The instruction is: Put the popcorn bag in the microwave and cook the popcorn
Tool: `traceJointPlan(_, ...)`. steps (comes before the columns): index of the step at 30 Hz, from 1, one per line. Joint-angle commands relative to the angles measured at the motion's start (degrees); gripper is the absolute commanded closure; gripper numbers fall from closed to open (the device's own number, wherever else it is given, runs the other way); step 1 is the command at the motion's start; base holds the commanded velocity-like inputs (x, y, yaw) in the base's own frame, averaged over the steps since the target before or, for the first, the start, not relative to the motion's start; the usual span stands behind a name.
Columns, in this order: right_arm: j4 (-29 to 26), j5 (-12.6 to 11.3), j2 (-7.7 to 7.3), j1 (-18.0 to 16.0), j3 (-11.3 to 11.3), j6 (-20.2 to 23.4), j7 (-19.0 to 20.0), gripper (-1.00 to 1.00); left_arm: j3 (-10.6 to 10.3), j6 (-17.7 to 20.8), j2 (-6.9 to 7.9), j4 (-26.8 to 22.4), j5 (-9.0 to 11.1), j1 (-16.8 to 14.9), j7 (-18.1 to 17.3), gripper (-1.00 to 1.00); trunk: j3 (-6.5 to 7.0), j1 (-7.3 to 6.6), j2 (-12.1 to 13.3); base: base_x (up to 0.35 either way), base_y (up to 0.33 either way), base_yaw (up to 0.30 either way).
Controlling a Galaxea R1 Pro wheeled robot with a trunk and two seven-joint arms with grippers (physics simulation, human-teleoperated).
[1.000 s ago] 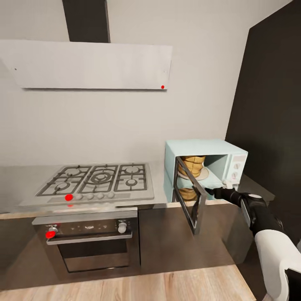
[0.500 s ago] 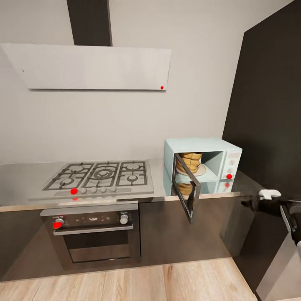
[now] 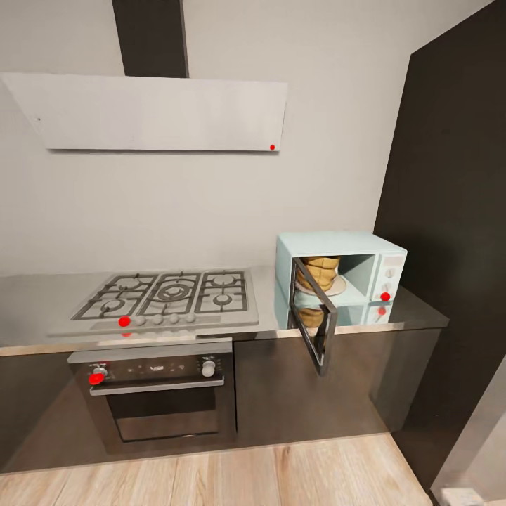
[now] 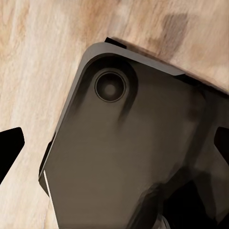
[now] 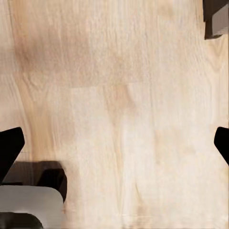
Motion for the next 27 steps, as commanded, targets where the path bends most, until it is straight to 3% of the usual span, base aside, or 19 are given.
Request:
traceJointPlan(1,0.2,0.6,0.62,1.6,-0.7,0.0,-0.1,-1.0,0.2,-0.1,-0.02,0.0,0.1,0.0,0.0,-1.0,-0.05,0.0,0.0,0.0,0.0,0.0)
traceJointPlan(4,0.3,0.9,2.89,5.4,-0.7,-1.3,-0.5,-1.0,0.2,-0.1,0.0,0.0,0.1,0.0,0.0,-1.0,-0.05,0.0,0.0,0.0,0.0,0.0)
traceJointPlan(6,0.3,0.9,3.44,6.4,-0.6,-2.3,-0.6,-1.0,0.2,-0.1,0.02,0.0,0.1,0.0,0.0,-1.0,-0.05,0.0,0.0,0.0,0.0,0.0)
traceJointPlan(16,0.4,0.9,4.54,8.5,-0.6,-3.8,-1.8,-1.0,0.2,-0.1,-0.01,0.0,0.1,0.0,0.0,-1.0,-0.05,0.0,0.0,0.0,0.0,0.0)
traceJointPlan(24,0.5,0.9,7.47,10.2,-0.6,-4.0,-11.3,-1.0,0.2,-0.1,-0.02,0.0,0.0,0.0,0.0,-1.0,-0.05,0.0,0.0,0.0,-0.009,0.0)
traceJointPlan(27,0.5,0.9,7.76,10.3,-0.6,-3.9,-12.4,-1.0,0.3,-0.1,0.06,0.0,0.1,0.0,0.0,-1.0,-0.05,0.0,0.0,0.0,-0.204,0.0)
